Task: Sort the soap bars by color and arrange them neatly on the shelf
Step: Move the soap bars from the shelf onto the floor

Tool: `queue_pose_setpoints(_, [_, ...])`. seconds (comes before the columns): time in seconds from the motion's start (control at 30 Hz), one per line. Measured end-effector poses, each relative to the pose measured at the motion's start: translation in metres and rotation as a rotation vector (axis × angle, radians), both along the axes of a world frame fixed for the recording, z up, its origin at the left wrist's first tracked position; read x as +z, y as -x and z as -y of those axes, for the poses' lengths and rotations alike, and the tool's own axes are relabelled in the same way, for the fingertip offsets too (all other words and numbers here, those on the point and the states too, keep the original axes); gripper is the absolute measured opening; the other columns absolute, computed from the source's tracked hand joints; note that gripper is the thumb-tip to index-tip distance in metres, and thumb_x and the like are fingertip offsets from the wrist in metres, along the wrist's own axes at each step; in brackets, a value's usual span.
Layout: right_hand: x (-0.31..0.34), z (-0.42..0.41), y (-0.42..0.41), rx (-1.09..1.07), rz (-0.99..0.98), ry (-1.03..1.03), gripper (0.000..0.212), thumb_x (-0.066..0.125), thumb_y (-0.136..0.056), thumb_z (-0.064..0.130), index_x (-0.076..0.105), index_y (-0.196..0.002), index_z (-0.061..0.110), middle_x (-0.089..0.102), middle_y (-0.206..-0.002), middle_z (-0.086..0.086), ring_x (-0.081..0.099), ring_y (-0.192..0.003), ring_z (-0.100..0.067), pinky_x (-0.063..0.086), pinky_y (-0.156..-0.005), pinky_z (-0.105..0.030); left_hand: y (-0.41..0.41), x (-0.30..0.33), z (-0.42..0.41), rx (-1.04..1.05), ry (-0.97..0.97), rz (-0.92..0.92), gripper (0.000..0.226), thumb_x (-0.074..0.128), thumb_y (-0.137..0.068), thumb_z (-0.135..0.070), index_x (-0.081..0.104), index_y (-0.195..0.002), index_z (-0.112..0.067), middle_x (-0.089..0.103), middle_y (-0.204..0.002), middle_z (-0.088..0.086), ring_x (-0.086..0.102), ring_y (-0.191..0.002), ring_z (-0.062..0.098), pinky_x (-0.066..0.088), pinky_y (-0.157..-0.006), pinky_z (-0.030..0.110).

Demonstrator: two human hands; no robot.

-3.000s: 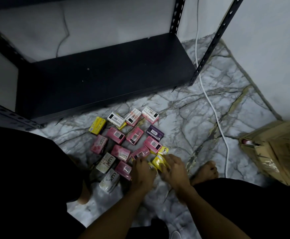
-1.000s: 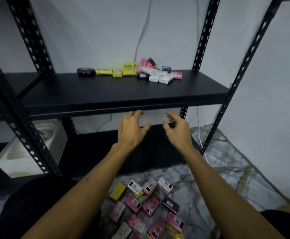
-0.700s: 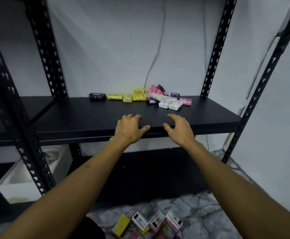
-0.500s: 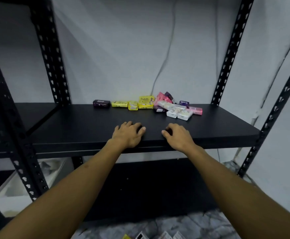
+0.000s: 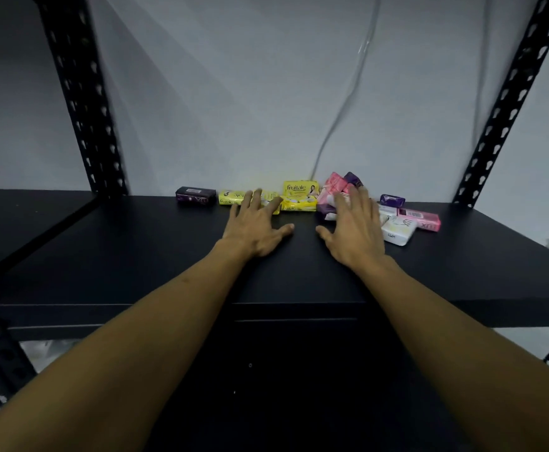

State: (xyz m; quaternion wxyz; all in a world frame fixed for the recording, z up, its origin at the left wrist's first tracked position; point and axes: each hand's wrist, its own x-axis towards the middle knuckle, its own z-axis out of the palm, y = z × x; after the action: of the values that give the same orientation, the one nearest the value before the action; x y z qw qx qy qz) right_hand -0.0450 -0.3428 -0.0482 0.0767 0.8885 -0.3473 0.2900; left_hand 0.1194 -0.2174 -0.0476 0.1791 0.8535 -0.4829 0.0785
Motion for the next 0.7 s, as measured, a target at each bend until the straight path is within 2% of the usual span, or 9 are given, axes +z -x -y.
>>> queue_pose_setpoints(0.07, [-0.002, 0.013, -0.008, -0.084, 0.028, -0.046, 0.081, 0.062, -0.089, 0.051, 0.027, -0.15, 0.01, 0.025, -0.158, -0.018, 0.014, -0.148, -0.036, 0.013, -0.121, -0.049, -0.007, 0.0, 0.009, 0.002, -0.011, -0.003, 0.074, 0.041, -0.093, -0.067, 0.021, -0.156, -0.035, 0.006, -0.167, 0.008, 0.0, -0.154, 0.025, 0.008, -0.123, 0.052])
queue_pose_setpoints(0.17, [-0.004, 0.024, -0.014, -0.128, 0.043, -0.088, 0.067, 0.056, -0.094, 0.044, 0.035, -0.146, 0.007, 0.04, -0.148, -0.018, 0.029, -0.141, -0.036, 0.02, -0.118, -0.05, -0.013, 0.001, 0.017, 0.018, -0.011, 0.011, 0.064, 0.041, -0.096, -0.063, 0.036, -0.151, -0.03, 0.029, -0.161, 0.008, 0.022, -0.15, 0.025, 0.016, -0.12, 0.052])
queue_pose_setpoints(0.23, [-0.003, 0.024, -0.014, -0.114, 0.06, -0.051, 0.049, 0.055, -0.096, 0.034, 0.047, -0.138, 0.009, 0.047, -0.14, -0.016, 0.037, -0.134, -0.034, 0.021, -0.117, -0.049, -0.012, 0.001, 0.016, 0.026, 0.038, 0.056, 0.05, 0.045, -0.096, -0.059, 0.055, -0.134, -0.028, 0.052, -0.142, 0.007, 0.044, -0.136, 0.026, 0.027, -0.114, 0.05])
queue_pose_setpoints(0.3, [-0.003, 0.023, -0.013, -0.036, 0.108, 0.006, 0.036, 0.057, -0.096, 0.024, 0.056, -0.129, 0.01, 0.052, -0.132, -0.014, 0.044, -0.126, -0.033, 0.022, -0.116, -0.046, -0.009, 0.003, 0.012, 0.035, 0.142, 0.107, 0.035, 0.051, -0.095, -0.053, 0.066, -0.109, -0.026, 0.064, -0.114, 0.003, 0.057, -0.114, 0.026, 0.038, -0.1, 0.044])
queue_pose_setpoints(0.37, [-0.002, 0.018, -0.009, 0.098, 0.145, -0.021, 0.033, 0.061, -0.094, 0.02, 0.061, -0.125, 0.01, 0.056, -0.125, -0.011, 0.05, -0.118, -0.033, 0.03, -0.11, -0.043, -0.004, 0.005, 0.004, 0.039, 0.207, 0.085, 0.026, 0.058, -0.094, -0.044, 0.068, -0.103, -0.022, 0.066, -0.107, 0.003, 0.06, -0.105, 0.027, 0.043, -0.089, 0.039])
queue_pose_setpoints(0.5, [0.003, -0.001, 0.002, 0.342, 0.187, -0.213, 0.037, 0.071, -0.089, 0.017, 0.065, -0.125, 0.007, 0.059, -0.122, -0.008, 0.055, -0.111, -0.027, 0.04, -0.098, -0.034, 0.009, 0.009, -0.019, 0.048, 0.254, -0.05, 0.022, 0.062, -0.093, -0.029, 0.069, -0.112, -0.02, 0.067, -0.113, 0.005, 0.06, -0.105, 0.029, 0.048, -0.08, 0.036])
queue_pose_setpoints(0.63, [0.004, -0.013, 0.011, 0.387, 0.149, -0.332, 0.036, 0.073, -0.089, 0.024, 0.068, -0.122, 0.011, 0.061, -0.124, -0.006, 0.055, -0.116, -0.022, 0.039, -0.098, -0.029, 0.027, 0.009, -0.046, 0.042, 0.292, -0.125, 0.018, 0.061, -0.086, -0.024, 0.068, -0.103, -0.021, 0.067, -0.107, 0.003, 0.06, -0.101, 0.028, 0.052, -0.078, 0.037])
queue_pose_setpoints(0.7, [0.006, -0.019, 0.014, 0.406, 0.181, -0.379, 0.035, 0.077, -0.085, 0.03, 0.072, -0.114, 0.012, 0.063, -0.118, -0.003, 0.058, -0.11, -0.019, 0.042, -0.095, -0.029, 0.035, 0.01, -0.062, 0.025, 0.298, -0.109, 0.018, 0.065, -0.081, -0.027, 0.066, -0.099, -0.023, 0.065, -0.106, 0.0, 0.058, -0.101, 0.026, 0.05, -0.078, 0.036])
